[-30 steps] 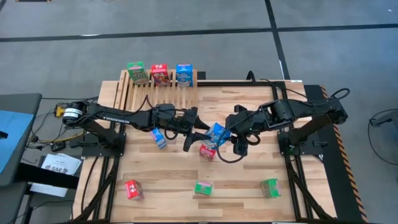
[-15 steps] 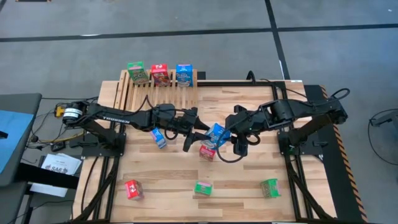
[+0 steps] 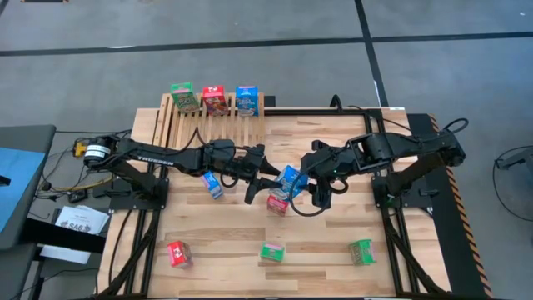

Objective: Stack cereal on shelf
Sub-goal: Put the right blue cereal box on the shelf aligned with the other blue cereal box

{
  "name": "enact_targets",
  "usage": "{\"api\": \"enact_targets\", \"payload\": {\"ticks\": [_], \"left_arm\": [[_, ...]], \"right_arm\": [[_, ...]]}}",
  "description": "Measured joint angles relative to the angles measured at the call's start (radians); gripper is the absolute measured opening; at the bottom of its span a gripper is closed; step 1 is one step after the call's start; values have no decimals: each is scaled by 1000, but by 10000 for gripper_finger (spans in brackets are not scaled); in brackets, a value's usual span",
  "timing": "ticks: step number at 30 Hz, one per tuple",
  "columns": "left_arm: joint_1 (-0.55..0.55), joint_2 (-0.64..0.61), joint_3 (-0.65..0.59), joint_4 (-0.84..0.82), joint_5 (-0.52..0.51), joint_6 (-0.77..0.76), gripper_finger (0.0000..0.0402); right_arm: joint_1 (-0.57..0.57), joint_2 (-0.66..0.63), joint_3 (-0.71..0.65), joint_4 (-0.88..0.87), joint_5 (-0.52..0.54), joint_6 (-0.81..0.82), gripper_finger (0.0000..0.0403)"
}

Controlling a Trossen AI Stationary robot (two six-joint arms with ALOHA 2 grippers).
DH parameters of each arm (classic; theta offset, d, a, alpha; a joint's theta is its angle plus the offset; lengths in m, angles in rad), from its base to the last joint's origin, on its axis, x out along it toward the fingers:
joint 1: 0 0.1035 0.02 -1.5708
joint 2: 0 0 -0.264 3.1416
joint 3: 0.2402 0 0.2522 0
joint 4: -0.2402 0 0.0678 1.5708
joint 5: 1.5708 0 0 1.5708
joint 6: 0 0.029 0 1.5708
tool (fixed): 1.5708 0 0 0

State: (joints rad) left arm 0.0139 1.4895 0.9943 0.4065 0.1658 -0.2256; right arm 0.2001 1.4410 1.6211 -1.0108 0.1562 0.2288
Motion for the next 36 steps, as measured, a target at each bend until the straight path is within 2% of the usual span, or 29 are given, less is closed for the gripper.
{"api": "enact_targets", "payload": {"ticks": [7,12,22,28,32,36], "left_arm": [[1,-3,0,-9,-3,5,174],[17,-56,-1,-119,-7,33,174],[26,-220,-3,-247,-132,133,174],[26,-319,-113,-140,-208,147,174],[27,-377,-242,21,-280,171,174],[28,-408,-349,196,-369,272,174]], "right_arm": [[0,-5,0,-8,1,31,290],[6,-40,0,-10,2,34,291],[16,-120,0,-1,2,35,292],[68,-148,0,-5,2,35,292],[109,-148,0,-4,2,35,292],[142,-148,0,-4,2,35,292]]}}
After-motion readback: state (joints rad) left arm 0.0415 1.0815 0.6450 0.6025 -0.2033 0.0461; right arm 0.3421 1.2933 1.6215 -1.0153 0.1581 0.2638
